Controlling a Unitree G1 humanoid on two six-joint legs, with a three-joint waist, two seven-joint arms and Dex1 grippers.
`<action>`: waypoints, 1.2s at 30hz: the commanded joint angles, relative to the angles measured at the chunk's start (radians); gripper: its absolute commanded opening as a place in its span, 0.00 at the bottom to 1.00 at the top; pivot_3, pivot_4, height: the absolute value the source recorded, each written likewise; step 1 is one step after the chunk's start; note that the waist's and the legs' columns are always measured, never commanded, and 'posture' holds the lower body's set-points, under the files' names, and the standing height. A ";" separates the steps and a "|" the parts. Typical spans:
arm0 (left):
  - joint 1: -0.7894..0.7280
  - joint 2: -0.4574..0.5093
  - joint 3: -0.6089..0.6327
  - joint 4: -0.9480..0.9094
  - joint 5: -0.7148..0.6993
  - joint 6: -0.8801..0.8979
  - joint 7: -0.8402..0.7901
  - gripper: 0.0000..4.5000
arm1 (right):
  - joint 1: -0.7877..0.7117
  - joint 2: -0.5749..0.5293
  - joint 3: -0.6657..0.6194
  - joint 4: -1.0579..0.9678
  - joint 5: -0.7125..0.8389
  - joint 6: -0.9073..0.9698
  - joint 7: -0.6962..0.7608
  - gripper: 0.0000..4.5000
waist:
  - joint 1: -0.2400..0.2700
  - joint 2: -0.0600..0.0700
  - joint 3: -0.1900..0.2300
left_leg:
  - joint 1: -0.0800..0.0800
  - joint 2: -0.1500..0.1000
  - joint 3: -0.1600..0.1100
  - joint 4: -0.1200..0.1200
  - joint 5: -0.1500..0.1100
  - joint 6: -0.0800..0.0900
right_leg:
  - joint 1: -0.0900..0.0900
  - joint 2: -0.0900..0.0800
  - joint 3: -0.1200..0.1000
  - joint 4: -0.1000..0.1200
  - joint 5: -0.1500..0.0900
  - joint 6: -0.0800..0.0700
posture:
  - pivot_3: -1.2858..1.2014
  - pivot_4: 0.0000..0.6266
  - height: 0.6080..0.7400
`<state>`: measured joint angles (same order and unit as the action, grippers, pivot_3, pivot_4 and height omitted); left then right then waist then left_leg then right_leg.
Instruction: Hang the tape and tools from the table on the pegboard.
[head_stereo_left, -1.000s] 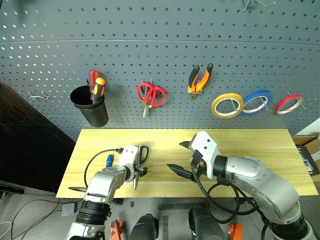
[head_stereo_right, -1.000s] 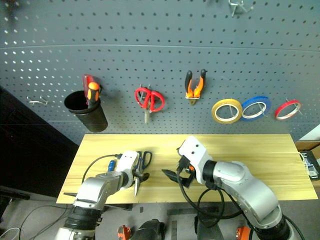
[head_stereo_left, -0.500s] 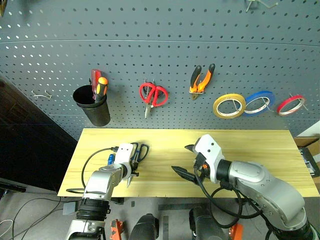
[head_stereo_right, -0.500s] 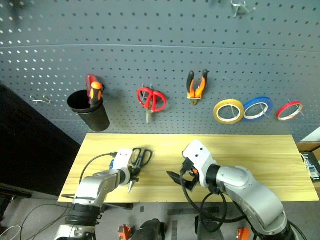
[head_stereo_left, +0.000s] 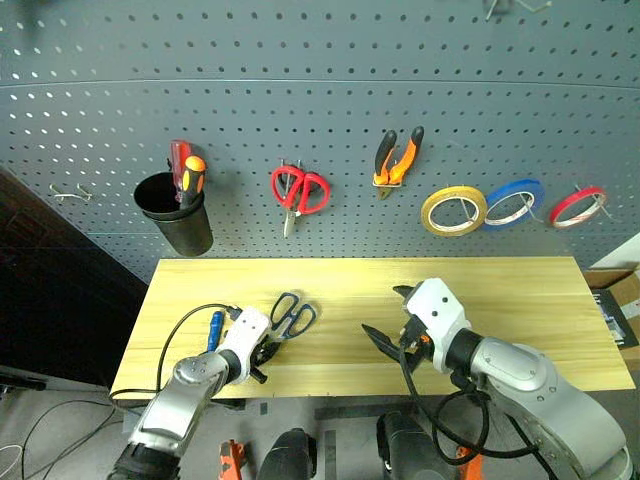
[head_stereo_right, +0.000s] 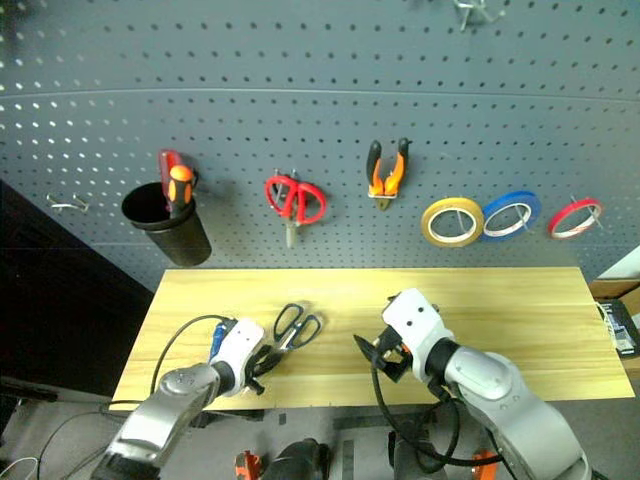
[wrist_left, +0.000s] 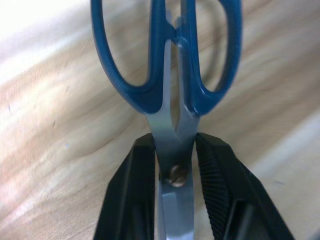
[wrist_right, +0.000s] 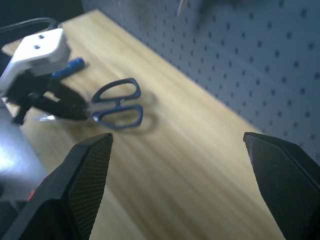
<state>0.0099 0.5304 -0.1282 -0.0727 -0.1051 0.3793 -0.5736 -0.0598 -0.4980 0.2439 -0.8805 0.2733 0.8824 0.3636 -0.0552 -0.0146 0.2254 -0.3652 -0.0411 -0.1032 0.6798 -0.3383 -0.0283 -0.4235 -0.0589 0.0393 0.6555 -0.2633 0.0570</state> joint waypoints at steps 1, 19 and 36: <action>0.031 0.020 0.033 -0.089 -0.001 -0.211 -0.045 0.03 | 0.018 0.032 -0.109 -0.092 0.113 -0.059 0.056 1.00 | 0.003 0.000 0.000 | 0.000 0.000 0.000 0.000 0.000 0.000 | 0.000 0.000 0.000 -0.001 0.000 0.000 | 0.48 0.35 1.00; -0.011 0.096 0.048 -0.054 0.057 -0.268 -0.104 0.32 | 0.031 -0.068 -0.225 -0.110 0.281 -0.055 0.111 1.00 | -0.002 0.000 0.000 | 0.000 0.001 0.001 -0.001 0.000 0.001 | 0.002 0.003 -0.004 -0.004 0.001 -0.001 | 0.48 0.34 1.00; -0.201 0.037 -0.131 0.022 0.118 0.238 -0.150 0.99 | -0.018 -0.142 -0.137 -0.120 0.375 -0.006 0.119 1.00 | -0.003 0.000 0.000 | 0.001 0.000 0.001 0.001 0.000 0.001 | 0.002 0.003 -0.003 0.001 0.001 -0.001 | 0.48 0.34 1.00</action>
<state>-0.1857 0.5744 -0.2538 -0.0449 0.0113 0.5596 -0.7313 -0.0648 -0.6326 0.1028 -0.9227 0.6353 0.8819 0.4867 -0.0582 -0.0150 0.2251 -0.3642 -0.0408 -0.1015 0.6813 -0.3382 -0.0270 -0.4218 -0.0558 0.0362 0.6571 -0.2622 0.0558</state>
